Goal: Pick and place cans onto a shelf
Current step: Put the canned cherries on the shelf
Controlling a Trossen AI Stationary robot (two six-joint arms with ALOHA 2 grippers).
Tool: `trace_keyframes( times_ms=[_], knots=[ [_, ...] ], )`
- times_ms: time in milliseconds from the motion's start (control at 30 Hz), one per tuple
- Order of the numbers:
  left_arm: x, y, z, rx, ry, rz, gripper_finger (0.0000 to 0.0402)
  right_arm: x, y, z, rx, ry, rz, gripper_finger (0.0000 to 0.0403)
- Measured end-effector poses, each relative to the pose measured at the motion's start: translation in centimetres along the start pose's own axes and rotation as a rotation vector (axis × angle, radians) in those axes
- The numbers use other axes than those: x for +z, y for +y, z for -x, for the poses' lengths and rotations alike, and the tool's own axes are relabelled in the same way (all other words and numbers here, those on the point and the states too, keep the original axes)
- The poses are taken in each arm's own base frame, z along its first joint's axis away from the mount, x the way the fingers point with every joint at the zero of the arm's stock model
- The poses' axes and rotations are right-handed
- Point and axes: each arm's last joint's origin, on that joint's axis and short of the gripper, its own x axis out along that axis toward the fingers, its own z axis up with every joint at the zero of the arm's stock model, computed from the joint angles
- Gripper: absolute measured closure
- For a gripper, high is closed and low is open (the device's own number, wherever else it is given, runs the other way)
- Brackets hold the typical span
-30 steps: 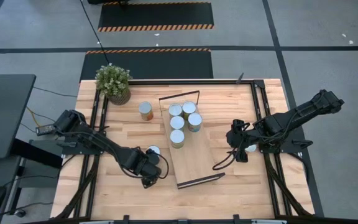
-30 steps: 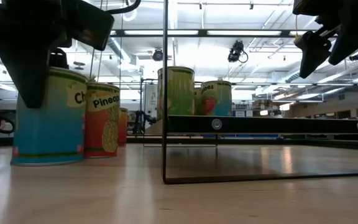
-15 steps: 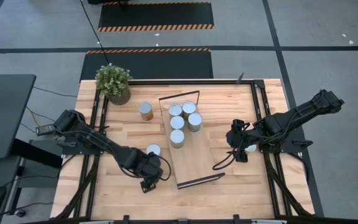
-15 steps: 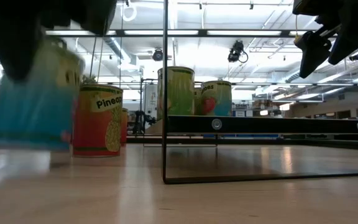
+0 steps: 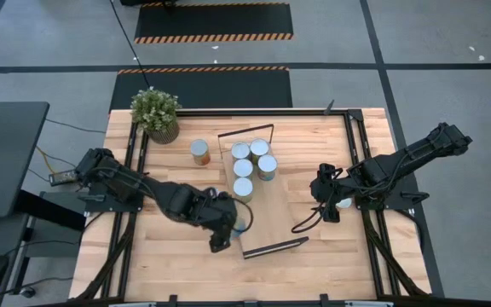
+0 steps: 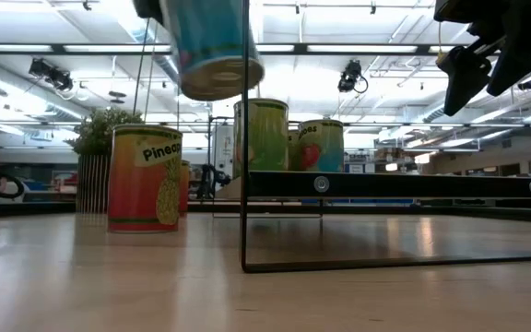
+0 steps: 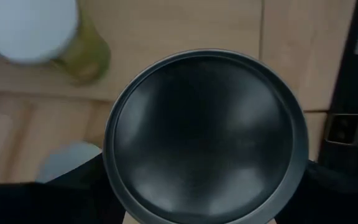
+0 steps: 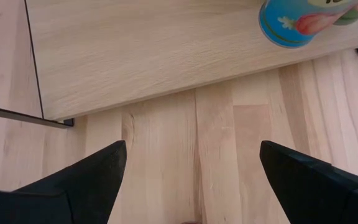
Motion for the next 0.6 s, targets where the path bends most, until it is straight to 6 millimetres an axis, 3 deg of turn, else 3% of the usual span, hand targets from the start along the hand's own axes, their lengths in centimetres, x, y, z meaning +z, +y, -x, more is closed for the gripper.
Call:
trace_keyframes(
  times_ms=[367, 600],
  knots=[
    [3.7, 2.9, -0.7, -0.035, -0.122, -0.024, 0.0102, 0.0, 0.0, 0.1, -0.001, 0.008, 0.015, 0.0025],
    [5.9, 2.8, -3.4, -0.058, -0.047, -0.057, 0.0102, 1.1, 0.0, 1.5, -0.006, -0.035, 0.050, 0.0025]
  ],
)
